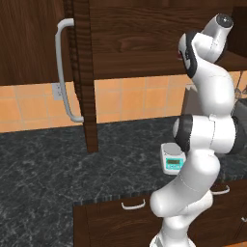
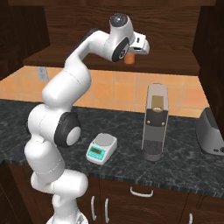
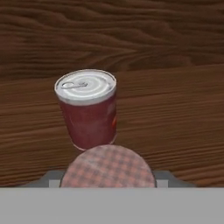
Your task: Pick the jam and place it on the digital scale for weighing, and close the cabinet.
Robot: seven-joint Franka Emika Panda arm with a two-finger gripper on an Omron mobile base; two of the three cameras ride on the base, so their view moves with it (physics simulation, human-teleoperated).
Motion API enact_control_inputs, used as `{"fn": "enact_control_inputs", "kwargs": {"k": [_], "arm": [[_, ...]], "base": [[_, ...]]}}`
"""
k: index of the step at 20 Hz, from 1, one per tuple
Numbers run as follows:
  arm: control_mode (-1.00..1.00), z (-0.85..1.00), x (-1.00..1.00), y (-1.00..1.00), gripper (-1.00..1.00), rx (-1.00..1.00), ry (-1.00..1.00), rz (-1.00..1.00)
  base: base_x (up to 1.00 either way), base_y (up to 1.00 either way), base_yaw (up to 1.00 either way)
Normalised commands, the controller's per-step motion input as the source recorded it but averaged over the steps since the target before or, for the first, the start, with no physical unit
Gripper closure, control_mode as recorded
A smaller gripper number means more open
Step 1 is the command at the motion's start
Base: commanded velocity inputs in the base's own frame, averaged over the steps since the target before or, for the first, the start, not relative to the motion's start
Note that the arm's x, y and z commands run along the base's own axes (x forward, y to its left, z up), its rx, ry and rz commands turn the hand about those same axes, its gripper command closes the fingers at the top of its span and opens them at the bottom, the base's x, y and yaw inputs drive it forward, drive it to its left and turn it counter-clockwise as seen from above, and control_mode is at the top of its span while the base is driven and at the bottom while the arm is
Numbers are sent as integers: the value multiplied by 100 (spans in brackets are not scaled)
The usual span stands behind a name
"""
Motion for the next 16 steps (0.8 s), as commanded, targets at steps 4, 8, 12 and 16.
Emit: {"fn": "enact_control_inputs", "kwargs": {"k": [4, 8, 12, 16], "arm": [[-100, -1, -92, 34, 100, -4, -21, 0], [-100, 0, -100, 64, 100, 0, -22, 2], [-100, 0, -100, 44, 100, 0, -23, 6], [-100, 7, -100, 26, 100, 0, -19, 7]], "base": [[0, 0, 0], [0, 0, 0], [0, 0, 0], [0, 0, 0]]}}
